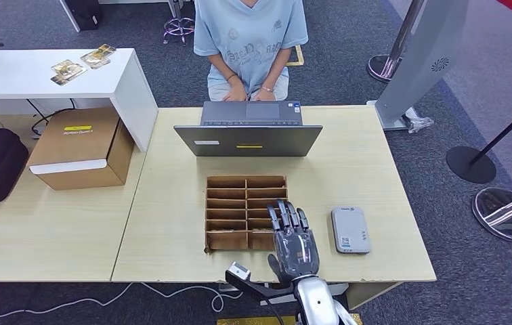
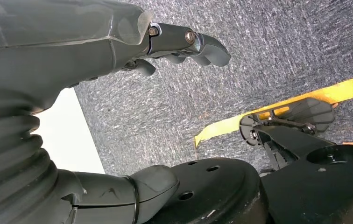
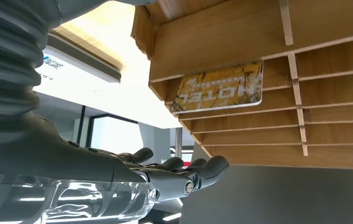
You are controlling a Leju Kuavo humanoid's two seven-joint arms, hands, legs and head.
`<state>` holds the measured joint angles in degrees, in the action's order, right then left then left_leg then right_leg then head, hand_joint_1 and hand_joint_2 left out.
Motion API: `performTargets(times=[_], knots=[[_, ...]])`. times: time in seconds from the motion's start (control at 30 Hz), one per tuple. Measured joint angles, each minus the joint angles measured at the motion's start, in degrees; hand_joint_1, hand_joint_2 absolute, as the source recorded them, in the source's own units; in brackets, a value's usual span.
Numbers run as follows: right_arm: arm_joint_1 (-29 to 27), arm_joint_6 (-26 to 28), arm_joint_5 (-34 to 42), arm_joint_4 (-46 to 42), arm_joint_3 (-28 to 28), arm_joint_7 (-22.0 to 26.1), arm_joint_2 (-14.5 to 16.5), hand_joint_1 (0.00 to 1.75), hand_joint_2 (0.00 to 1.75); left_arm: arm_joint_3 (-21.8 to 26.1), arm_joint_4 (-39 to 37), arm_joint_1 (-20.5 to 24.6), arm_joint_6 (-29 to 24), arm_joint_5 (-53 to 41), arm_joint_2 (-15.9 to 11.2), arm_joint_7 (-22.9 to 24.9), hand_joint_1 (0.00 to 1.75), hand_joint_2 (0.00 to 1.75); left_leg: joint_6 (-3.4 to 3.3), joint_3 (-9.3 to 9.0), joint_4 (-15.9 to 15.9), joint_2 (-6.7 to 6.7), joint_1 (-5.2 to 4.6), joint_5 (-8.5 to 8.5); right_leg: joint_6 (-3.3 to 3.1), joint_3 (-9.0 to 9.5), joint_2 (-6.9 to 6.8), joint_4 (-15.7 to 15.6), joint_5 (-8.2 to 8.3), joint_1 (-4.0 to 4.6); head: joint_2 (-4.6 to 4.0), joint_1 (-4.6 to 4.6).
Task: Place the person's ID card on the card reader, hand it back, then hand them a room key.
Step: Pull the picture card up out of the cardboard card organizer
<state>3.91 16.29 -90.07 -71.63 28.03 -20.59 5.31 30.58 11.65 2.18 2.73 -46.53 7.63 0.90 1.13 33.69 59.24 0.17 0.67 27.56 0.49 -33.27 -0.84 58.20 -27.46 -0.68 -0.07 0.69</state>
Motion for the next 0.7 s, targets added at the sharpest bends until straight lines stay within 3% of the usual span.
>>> performTargets(times=[0.7], knots=[[1.49,-0.02,0.0,3.44,-1.31,0.7,0.88,0.07,1.75,0.0,0.0,0.03,-0.02,-0.3,0.0,0.0,0.0,1.75,0.0,0.0,0.0,0.0,0.0,0.0,0.0,0.0,0.0,0.0,0.0,0.0,0.0,0.01]])
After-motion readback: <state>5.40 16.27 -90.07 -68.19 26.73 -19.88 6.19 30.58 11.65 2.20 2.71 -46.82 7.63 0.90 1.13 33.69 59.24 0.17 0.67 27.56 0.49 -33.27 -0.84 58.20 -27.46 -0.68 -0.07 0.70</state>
